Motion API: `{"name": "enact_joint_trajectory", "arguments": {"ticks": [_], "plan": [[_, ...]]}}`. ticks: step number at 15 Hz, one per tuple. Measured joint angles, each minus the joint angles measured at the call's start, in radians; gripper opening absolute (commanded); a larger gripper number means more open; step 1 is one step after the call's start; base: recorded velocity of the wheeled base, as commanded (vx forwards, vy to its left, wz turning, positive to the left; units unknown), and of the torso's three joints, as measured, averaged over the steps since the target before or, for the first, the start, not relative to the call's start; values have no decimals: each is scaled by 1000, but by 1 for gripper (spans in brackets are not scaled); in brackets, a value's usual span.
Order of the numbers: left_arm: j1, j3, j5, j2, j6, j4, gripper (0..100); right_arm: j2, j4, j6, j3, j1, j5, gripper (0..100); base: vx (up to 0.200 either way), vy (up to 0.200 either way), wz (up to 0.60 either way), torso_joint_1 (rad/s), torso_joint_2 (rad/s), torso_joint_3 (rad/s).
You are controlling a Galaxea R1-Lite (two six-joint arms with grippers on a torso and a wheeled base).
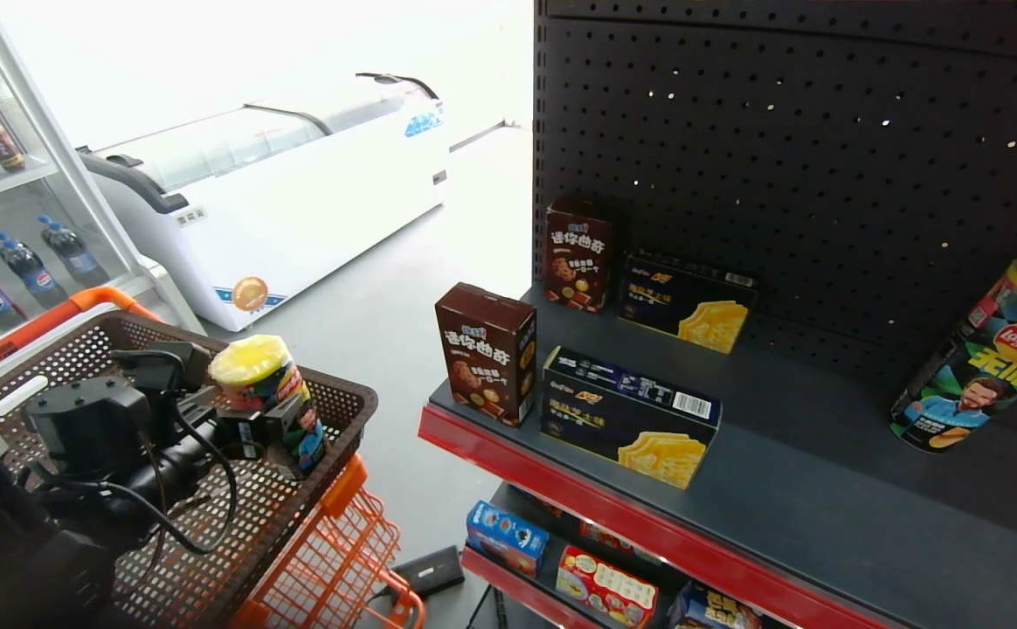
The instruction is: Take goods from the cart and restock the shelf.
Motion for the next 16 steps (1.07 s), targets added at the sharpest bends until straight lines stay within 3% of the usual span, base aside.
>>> {"name": "enact_joint_trajectory", "arguments": {"ticks": [5, 6, 11, 16], "plan": [[-6, -109, -1, 106, -4, -7, 100, 0, 0, 0, 0, 1, 0, 100, 0, 0, 0, 0, 0, 0], [-8, -135, -1, 128, -4, -8, 0, 0, 0, 0, 0, 1, 0, 100, 0, 0, 0, 0, 0, 0], [-35, -201, -1, 196, -14, -20, 0, 0, 0, 0, 0, 0, 0, 100, 0, 0, 0, 0, 0, 0], [-82, -206, -2, 110, -19, 0, 0, 0, 0, 0, 0, 1, 0, 100, 0, 0, 0, 0, 0, 0]]}}
